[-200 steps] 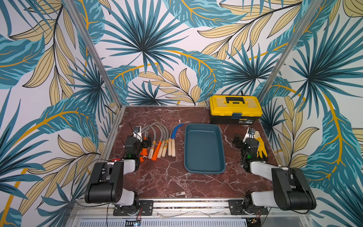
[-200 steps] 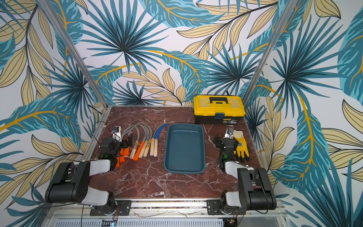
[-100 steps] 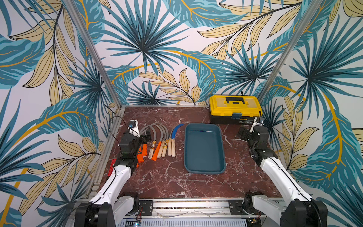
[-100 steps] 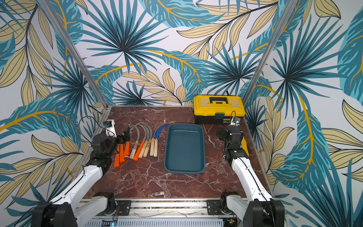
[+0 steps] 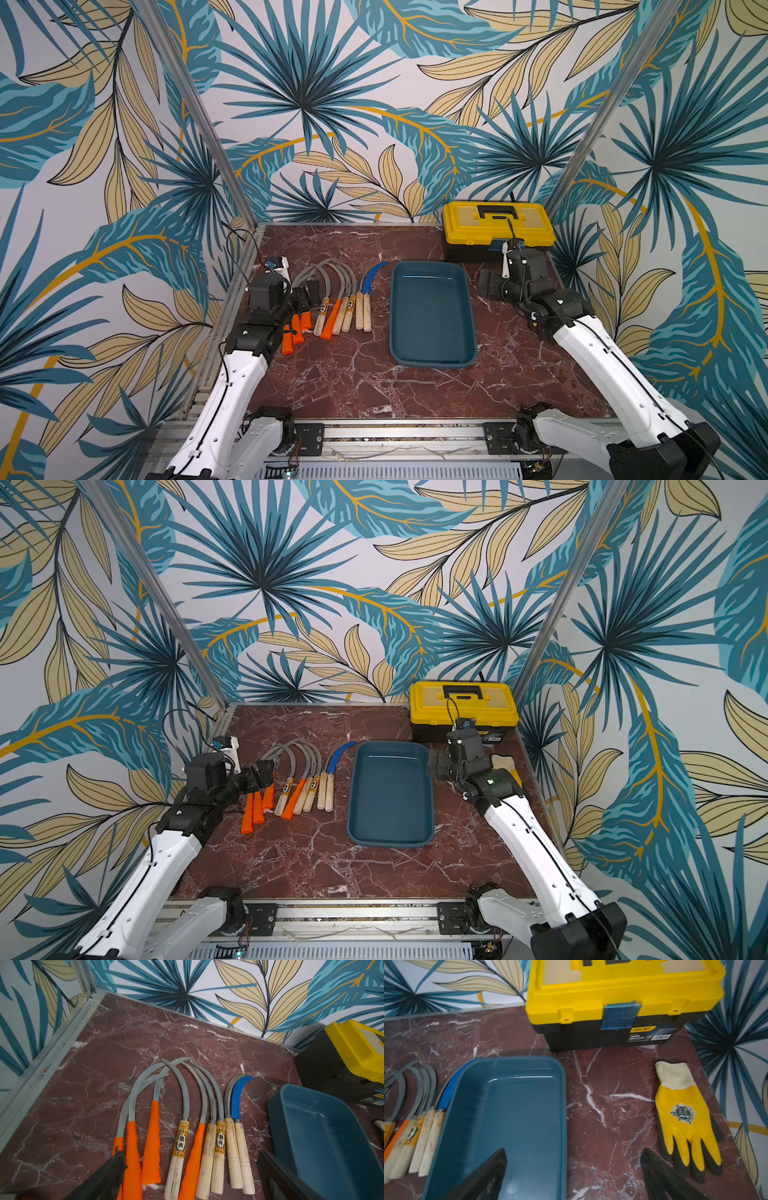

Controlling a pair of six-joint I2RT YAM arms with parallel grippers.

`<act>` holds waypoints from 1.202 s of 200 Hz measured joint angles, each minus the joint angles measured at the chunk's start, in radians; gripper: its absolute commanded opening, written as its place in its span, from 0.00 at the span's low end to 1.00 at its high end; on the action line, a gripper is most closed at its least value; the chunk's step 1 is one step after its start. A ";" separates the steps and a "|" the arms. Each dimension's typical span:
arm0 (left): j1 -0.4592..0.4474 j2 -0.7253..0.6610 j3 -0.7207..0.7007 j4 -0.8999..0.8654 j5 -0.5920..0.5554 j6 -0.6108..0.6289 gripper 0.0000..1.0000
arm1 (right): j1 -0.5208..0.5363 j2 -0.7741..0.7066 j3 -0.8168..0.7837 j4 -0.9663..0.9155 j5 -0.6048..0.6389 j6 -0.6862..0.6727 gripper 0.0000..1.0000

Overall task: Put small sickles into storage boxes
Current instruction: Pick up the sickle at the center of the board.

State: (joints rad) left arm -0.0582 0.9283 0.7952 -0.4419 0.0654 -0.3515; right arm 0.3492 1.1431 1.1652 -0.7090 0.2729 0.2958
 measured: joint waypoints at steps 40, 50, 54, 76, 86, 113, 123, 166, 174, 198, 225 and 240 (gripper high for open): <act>-0.012 0.089 0.096 -0.163 0.064 -0.030 0.99 | 0.184 0.053 0.103 -0.138 0.029 0.062 1.00; -0.016 0.105 0.103 -0.197 0.077 -0.039 0.99 | 0.227 0.066 0.131 -0.165 0.042 0.080 1.00; -0.018 0.112 0.105 -0.210 0.081 -0.041 0.99 | 0.243 0.071 0.142 -0.174 0.045 0.088 0.99; -0.025 0.135 0.107 -0.263 0.098 -0.051 0.99 | 0.327 0.100 0.196 -0.215 0.072 0.124 0.99; -0.029 0.149 0.109 -0.287 0.103 -0.054 0.99 | 0.365 0.114 0.217 -0.229 0.084 0.143 1.00; -0.035 0.206 0.136 -0.345 0.104 -0.057 0.99 | 0.451 0.156 0.272 -0.262 0.113 0.187 1.00; -0.035 0.227 0.146 -0.360 0.103 -0.056 0.99 | 0.488 0.173 0.288 -0.269 0.124 0.202 0.99; -0.036 0.331 0.195 -0.418 0.084 -0.029 0.99 | 0.636 0.270 0.387 -0.293 0.166 0.258 0.99; -0.036 0.354 0.205 -0.425 0.078 -0.022 1.00 | 0.661 0.293 0.411 -0.299 0.175 0.264 1.00; -0.037 0.415 0.226 -0.434 0.061 -0.003 1.00 | 0.713 0.349 0.467 -0.306 0.193 0.277 0.99; -0.037 0.484 0.257 -0.449 0.037 0.022 0.94 | 0.732 0.382 0.499 -0.311 0.195 0.293 1.00; -0.037 0.531 0.284 -0.450 0.027 0.035 0.87 | 0.734 0.385 0.510 -0.313 0.196 0.300 1.00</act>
State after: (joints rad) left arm -0.0952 1.4597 1.0794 -0.8917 0.0921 -0.3161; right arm 1.0828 1.5284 1.6752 -1.0218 0.4686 0.5961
